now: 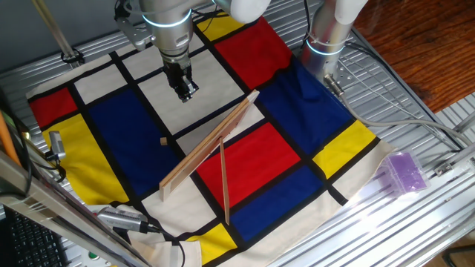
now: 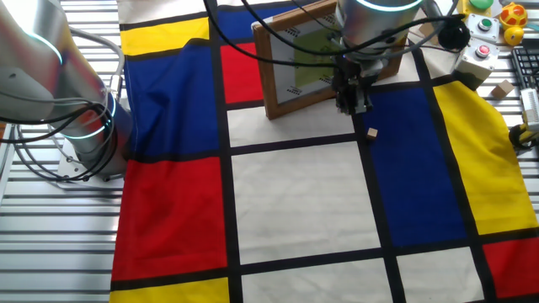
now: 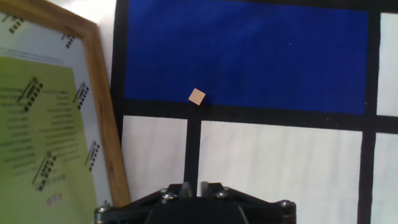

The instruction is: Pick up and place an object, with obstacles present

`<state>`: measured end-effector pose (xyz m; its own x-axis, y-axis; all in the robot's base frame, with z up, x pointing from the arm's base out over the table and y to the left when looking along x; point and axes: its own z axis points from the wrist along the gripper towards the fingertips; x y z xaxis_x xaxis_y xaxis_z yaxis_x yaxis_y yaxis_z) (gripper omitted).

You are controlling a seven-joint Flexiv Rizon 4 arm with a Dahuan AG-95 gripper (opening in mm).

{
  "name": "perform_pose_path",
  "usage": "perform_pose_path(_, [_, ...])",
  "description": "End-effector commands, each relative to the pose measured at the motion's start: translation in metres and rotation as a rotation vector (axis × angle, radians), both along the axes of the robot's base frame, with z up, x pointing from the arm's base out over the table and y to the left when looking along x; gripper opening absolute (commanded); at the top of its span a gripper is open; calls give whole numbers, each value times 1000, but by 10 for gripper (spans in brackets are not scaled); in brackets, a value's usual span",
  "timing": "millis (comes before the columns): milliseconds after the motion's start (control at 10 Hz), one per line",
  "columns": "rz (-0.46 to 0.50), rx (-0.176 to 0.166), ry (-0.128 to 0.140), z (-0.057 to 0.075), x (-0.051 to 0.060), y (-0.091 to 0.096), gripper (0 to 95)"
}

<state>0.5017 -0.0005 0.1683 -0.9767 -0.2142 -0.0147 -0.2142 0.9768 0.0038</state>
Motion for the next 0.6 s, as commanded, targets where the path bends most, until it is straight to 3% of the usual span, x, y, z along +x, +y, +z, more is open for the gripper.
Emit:
perform_pose_path(100, [20, 0, 1, -9, 12, -3, 0])
perform_pose_path(300, [36, -1, 16, -26, 31, -6, 0])
perform_pose_path(500, [61, 1, 24, -57, 61, -6, 0])
perform_pose_path(600, [71, 1, 27, -66, 69, -4, 0])
